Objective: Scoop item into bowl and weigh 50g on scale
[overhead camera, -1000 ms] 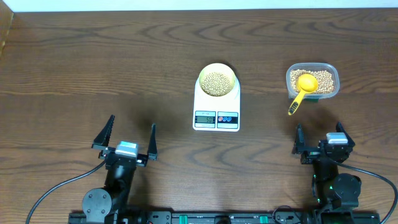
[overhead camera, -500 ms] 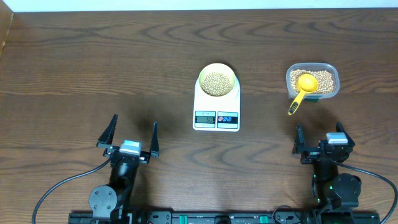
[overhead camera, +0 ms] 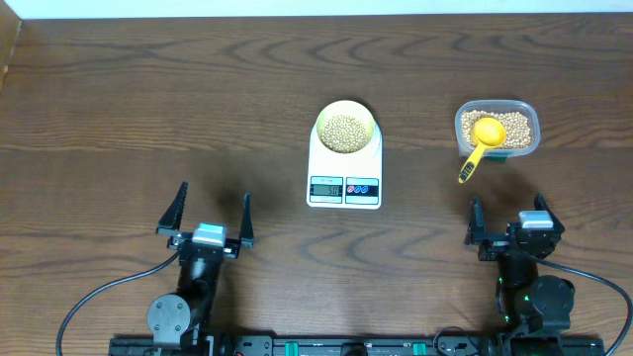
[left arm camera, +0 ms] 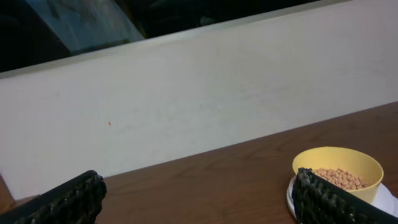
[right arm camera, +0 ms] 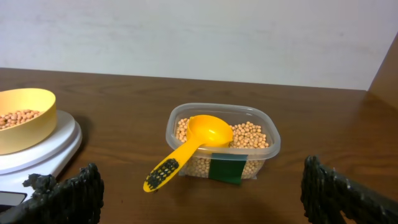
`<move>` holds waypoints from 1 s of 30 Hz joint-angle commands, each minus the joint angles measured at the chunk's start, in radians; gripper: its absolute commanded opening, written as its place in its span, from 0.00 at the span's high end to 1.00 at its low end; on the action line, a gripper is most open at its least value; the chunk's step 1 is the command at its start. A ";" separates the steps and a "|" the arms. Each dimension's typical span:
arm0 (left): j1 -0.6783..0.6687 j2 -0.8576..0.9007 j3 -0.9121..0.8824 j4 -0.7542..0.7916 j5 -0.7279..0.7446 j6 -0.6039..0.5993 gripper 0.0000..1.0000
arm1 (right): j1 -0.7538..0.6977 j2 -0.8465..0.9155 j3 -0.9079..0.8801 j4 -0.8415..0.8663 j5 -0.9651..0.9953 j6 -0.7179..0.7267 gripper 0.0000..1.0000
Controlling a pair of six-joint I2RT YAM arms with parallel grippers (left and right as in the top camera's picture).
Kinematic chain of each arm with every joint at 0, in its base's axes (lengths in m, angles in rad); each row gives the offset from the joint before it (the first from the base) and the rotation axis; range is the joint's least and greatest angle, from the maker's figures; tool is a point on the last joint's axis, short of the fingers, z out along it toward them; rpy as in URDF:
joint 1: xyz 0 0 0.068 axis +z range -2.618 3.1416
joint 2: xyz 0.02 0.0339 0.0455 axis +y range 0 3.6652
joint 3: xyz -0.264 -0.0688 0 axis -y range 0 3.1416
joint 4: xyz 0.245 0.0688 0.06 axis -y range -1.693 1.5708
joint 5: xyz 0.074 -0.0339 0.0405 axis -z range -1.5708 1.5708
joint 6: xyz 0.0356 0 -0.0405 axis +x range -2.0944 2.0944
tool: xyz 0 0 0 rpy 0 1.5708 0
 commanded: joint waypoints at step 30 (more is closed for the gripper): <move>0.006 -0.009 -0.002 -0.352 -0.056 -0.053 0.03 | 0.008 -0.003 -0.002 -0.004 -0.002 -0.012 0.01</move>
